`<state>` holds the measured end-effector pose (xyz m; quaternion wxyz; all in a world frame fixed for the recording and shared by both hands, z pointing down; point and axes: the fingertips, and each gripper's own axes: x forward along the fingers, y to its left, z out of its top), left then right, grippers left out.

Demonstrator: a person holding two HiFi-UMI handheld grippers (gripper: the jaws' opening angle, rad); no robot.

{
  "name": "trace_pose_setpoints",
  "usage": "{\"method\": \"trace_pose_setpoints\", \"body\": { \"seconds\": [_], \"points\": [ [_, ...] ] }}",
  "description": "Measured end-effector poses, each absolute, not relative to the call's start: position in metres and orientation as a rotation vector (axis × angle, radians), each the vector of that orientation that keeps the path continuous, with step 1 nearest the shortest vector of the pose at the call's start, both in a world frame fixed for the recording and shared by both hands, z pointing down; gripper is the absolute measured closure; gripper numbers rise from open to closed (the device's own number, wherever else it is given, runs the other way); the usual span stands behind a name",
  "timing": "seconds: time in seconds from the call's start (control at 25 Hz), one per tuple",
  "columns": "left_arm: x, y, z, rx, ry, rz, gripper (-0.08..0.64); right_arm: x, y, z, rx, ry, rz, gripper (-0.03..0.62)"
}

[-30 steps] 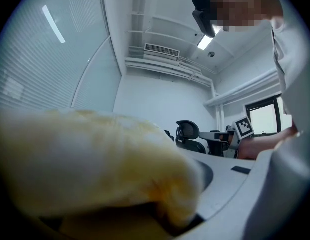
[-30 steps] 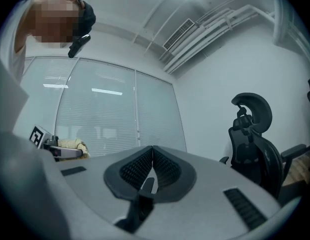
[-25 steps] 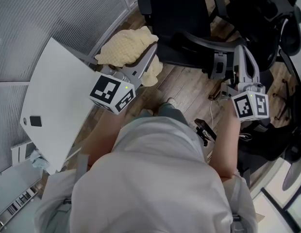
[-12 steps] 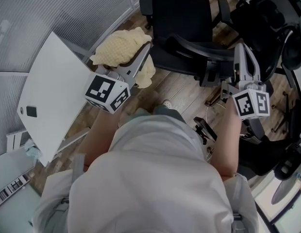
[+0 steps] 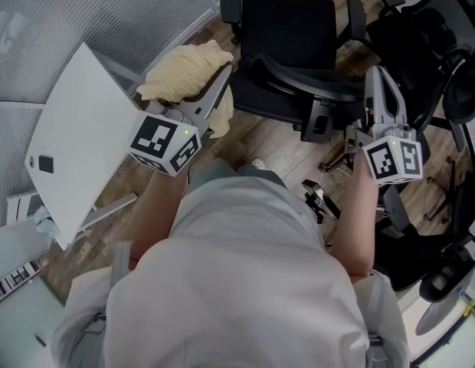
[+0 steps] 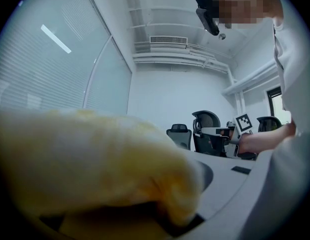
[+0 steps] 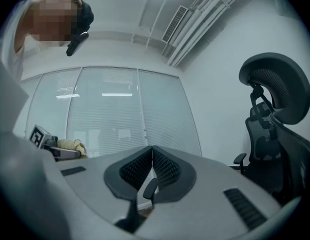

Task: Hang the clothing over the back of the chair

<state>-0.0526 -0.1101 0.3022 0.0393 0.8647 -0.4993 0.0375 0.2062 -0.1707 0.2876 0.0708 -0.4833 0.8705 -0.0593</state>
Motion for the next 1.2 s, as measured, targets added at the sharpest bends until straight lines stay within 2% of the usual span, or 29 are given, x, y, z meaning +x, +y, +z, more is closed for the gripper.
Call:
{"method": "trace_pose_setpoints", "body": {
  "seconds": [0.48, 1.2],
  "points": [
    [-0.043, -0.131, 0.307, 2.651, -1.502, 0.158, 0.433, 0.211, -0.189, 0.295, -1.460, 2.596, -0.222, 0.571],
    [-0.026, -0.204, 0.334, 2.749, -1.082, 0.217, 0.433, 0.204, -0.231, 0.291, -1.648, 2.507, -0.234, 0.571]
  ]
}}
